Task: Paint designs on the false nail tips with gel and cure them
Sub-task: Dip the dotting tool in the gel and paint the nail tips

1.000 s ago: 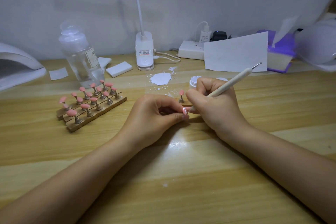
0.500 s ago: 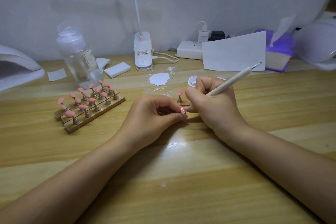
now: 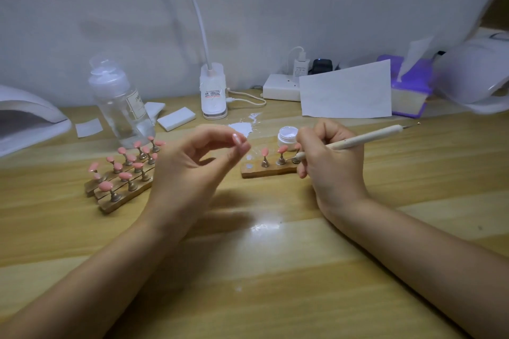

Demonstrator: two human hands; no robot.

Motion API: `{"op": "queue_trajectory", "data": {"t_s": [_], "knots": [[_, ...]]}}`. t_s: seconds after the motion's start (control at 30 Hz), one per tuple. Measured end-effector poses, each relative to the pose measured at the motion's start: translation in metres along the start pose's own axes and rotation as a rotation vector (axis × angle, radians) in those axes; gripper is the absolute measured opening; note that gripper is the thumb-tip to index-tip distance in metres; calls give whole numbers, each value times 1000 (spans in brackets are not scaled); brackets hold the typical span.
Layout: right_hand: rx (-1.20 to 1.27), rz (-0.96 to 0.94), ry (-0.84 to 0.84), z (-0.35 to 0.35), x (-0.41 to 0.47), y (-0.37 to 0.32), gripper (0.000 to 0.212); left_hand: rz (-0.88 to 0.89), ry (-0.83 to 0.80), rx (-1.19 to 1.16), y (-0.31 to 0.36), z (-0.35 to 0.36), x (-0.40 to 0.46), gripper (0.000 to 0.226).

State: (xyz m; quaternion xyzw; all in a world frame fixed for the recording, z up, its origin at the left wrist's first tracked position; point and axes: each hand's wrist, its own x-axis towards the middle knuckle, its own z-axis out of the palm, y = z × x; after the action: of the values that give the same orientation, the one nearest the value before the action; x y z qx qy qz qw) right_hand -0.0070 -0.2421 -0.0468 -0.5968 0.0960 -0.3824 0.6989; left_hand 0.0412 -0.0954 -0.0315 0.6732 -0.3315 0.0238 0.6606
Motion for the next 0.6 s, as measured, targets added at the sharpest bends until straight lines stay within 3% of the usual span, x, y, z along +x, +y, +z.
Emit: {"op": "queue_trajectory", "data": {"t_s": [0.1, 0.23, 0.4, 0.6], "knots": [[-11, -8, -25, 0, 0, 1, 47, -28, 66, -52, 5, -8, 12, 22], [-15, 10, -22, 0, 0, 1, 45, -50, 18, 72, 4, -15, 27, 37], [-12, 53, 26, 1, 2, 0, 35, 20, -75, 402, -15, -6, 21, 37], [21, 91, 70, 0, 4, 2, 41, 9, -124, 466, -29, 4, 19, 35]]}}
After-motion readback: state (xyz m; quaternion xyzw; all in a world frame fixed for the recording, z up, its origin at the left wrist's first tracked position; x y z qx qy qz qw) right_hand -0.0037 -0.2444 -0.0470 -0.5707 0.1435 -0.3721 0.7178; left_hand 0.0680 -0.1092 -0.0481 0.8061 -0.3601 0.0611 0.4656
